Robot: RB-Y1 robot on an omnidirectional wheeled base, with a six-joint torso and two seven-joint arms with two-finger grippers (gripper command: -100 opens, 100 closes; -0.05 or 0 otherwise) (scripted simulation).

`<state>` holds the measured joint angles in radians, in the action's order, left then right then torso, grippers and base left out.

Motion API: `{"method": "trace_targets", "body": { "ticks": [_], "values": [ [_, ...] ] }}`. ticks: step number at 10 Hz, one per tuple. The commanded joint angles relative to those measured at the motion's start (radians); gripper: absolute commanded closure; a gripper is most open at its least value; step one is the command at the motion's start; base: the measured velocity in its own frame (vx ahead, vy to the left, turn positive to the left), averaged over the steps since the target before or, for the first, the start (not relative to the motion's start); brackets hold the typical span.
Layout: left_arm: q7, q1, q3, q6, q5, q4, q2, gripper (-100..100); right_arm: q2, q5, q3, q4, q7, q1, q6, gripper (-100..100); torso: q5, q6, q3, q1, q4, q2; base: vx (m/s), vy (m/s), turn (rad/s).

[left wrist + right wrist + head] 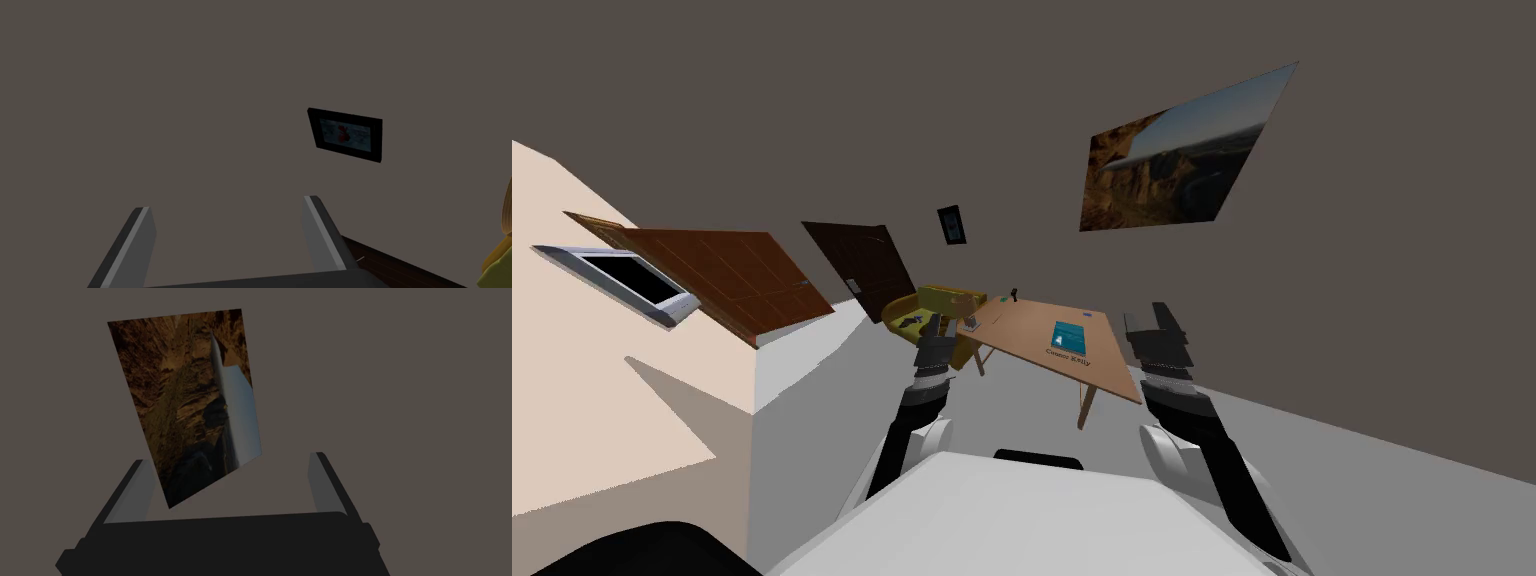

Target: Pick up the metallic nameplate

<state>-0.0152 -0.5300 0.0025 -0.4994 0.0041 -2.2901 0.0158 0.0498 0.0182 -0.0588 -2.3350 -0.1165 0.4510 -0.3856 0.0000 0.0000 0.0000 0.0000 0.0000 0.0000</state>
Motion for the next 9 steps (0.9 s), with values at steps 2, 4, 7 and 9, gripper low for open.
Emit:
{"method": "trace_targets", "body": {
  "ticks": [2, 4, 7, 9],
  "values": [
    [0.000, 0.000, 0.000, 0.000, 0.000, 0.000, 0.000, 0, 0.039, 0.009, 0.020, 0.047, 0.000, -0.028, -0.004, -100, 0.000, -0.001, -0.001, 0.002, 0.000, -0.001, 0.040, 0.048, 0.134],
    [0.000, 0.000, 0.000, 0.000, 0.000, 0.000, 0.000, 0, 0.076, 0.019, 0.042, 0.097, 0.001, -0.057, -0.009, -100, 0.001, 0.000, -0.002, 0.006, -0.001, -0.004, 0.059, 0.097, 0.164],
    [0.000, 0.000, 0.000, 0.000, 0.000, 0.000, 0.000, 0, 0.122, 0.033, 0.071, 0.158, 0.003, -0.094, -0.016, -100, 0.001, 0.000, -0.002, 0.004, -0.001, -0.003, 0.047, 0.069, 0.138],
    [0.000, 0.000, 0.000, 0.000, 0.000, 0.000, 0.000, 0, 0.148, 0.042, 0.089, 0.207, 0.004, -0.116, -0.020, -100, 0.001, 0.000, -0.003, 0.004, -0.001, -0.004, 0.055, 0.061, 0.078]
  ]
}}
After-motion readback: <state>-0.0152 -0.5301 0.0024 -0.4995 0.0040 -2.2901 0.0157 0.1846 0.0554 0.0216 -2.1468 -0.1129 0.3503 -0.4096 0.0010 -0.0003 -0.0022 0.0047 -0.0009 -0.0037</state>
